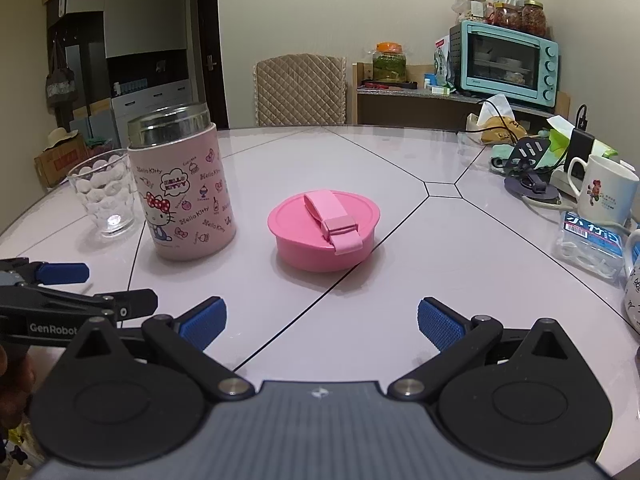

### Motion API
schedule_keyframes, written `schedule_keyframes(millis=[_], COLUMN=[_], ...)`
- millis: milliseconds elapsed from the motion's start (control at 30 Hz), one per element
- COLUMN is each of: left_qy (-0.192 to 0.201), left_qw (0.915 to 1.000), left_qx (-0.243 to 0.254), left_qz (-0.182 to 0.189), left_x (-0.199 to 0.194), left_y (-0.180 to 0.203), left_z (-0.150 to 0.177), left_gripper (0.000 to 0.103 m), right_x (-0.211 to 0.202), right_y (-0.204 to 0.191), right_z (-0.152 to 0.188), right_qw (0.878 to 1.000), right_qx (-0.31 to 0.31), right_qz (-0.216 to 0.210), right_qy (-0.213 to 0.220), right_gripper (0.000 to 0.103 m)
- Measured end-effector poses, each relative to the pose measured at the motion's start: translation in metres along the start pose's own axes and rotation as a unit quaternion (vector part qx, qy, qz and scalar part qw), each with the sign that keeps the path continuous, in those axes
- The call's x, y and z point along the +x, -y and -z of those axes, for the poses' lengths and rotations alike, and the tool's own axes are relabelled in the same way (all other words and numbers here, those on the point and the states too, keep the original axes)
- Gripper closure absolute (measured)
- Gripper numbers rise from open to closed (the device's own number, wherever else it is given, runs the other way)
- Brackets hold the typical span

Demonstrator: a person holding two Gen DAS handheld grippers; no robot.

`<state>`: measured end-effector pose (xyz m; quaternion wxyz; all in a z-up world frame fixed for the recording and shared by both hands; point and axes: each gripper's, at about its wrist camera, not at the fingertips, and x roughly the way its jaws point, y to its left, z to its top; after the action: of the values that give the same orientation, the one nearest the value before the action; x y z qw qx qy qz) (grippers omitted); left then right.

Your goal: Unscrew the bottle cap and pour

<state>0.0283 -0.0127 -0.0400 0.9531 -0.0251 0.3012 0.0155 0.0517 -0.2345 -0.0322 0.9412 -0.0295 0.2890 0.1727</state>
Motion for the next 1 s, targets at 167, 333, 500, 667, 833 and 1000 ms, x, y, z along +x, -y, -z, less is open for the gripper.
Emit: schedule_keyframes(millis=[167,333,500,667,833,1000], left_qy=[0.006,0.007,0.011,0.012,0.011,0.012], left_qw=[1.0000,1.0000,0.9999,0.9999,0.9999,0.9998], left_qx=[0.002,0.003,0.004,0.005,0.007,0.012], left_qz=[-0.003,-0.006,-0.006,-0.008,-0.009,-0.011], left_x=[-0.007,-0.011,-0.013,-0.014,-0.015,-0.015], left_y=[0.003,0.004,0.005,0.007,0.006,0.009], left_z=[0.001,0.001,-0.001,-0.002,-0.002,-0.003], left_gripper=[0.000,0.000,0.000,0.000,0.000,0.000], right_x=[0.000,0.000,-0.003,-0.006,-0.008,-0.007], right_y=[0.000,-0.003,-0.005,-0.005,-0.004,-0.004], right_z=[0.001,0.001,0.001,0.001,0.000,0.000], right_qw=[1.000,1.000,1.000,1.000,1.000,1.000], right_qx=[0.003,0.001,-0.001,0.001,0.004,0.004], right_qz=[-0.003,-0.010,-0.013,-0.016,-0.018,-0.022], right_qy=[-0.006,-0.008,-0.006,-0.003,-0.003,-0.004], right_gripper=[0.000,0.000,0.000,0.000,0.000,0.000])
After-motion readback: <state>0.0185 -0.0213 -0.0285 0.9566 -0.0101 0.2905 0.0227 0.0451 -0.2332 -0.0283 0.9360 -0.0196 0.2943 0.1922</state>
